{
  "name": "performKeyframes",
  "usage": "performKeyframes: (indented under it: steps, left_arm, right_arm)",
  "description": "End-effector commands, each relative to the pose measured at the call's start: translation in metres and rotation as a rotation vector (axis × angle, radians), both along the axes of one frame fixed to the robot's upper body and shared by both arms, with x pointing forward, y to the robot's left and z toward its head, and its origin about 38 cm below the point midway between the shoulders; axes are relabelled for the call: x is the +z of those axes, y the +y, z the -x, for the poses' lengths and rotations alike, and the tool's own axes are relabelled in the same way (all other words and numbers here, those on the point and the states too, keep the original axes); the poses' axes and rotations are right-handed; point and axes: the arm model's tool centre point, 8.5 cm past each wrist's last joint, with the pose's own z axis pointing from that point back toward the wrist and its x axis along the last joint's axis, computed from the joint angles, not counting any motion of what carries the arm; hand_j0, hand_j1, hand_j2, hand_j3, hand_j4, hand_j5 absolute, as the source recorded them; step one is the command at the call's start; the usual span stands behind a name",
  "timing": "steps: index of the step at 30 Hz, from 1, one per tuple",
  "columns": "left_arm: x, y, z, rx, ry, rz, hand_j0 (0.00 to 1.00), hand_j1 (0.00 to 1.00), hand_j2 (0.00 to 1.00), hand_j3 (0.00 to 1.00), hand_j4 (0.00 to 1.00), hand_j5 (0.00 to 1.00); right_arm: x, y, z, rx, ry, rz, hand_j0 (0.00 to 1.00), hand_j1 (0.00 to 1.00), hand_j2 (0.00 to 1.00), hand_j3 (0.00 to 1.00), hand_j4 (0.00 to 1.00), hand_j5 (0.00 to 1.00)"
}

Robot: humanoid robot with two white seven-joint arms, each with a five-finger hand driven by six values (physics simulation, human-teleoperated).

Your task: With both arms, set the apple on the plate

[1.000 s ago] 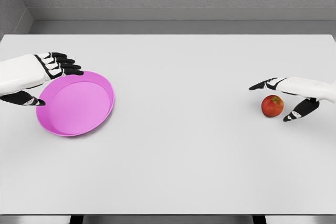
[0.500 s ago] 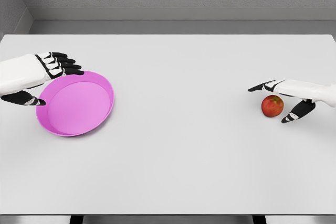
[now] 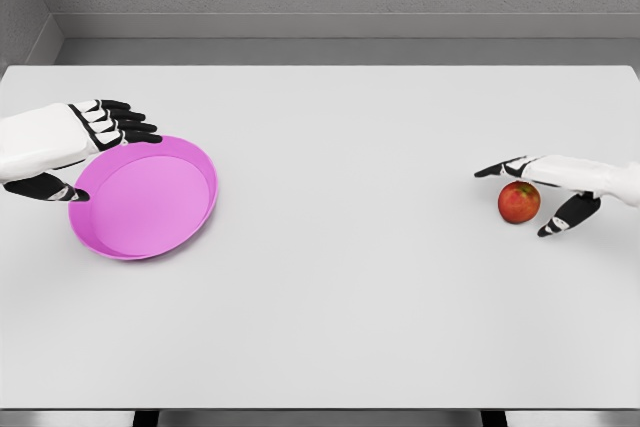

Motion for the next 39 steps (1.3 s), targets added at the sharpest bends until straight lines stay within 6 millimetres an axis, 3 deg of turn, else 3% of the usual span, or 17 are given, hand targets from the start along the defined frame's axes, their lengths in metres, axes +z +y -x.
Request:
performKeyframes:
  steps: [1, 21, 29, 39]
  left_arm:
    - [0.0006, 0.0001, 0.0, 0.002, 0.002, 0.005, 1.0, 1.0, 1.0, 1.0, 1.0, 1.0]
    - [-0.0001, -0.001, -0.0003, 0.0, 0.001, 0.007, 1.0, 1.0, 1.0, 1.0, 1.0, 1.0]
    - [-0.0001, -0.001, -0.0003, 0.0, 0.001, 0.007, 1.0, 1.0, 1.0, 1.0, 1.0, 1.0]
    - [-0.0006, -0.0011, -0.0002, -0.001, 0.003, 0.007, 1.0, 1.0, 1.0, 1.0, 1.0, 1.0]
  right_arm:
    - [-0.0001, -0.0001, -0.0002, -0.004, 0.002, -0.004, 1.0, 1.0, 1.0, 1.0, 1.0, 1.0]
    - [-0.0034, -0.0095, -0.0032, -0.035, 0.006, 0.011, 0.99, 0.99, 0.99, 0.99, 0.99, 0.99]
    - [-0.0038, -0.0093, -0.0031, -0.034, 0.007, 0.011, 0.82, 0.82, 0.82, 0.82, 0.82, 0.82]
    - [-0.0046, -0.0085, -0.003, -0.033, 0.008, 0.011, 0.72, 0.72, 0.72, 0.72, 0.72, 0.72]
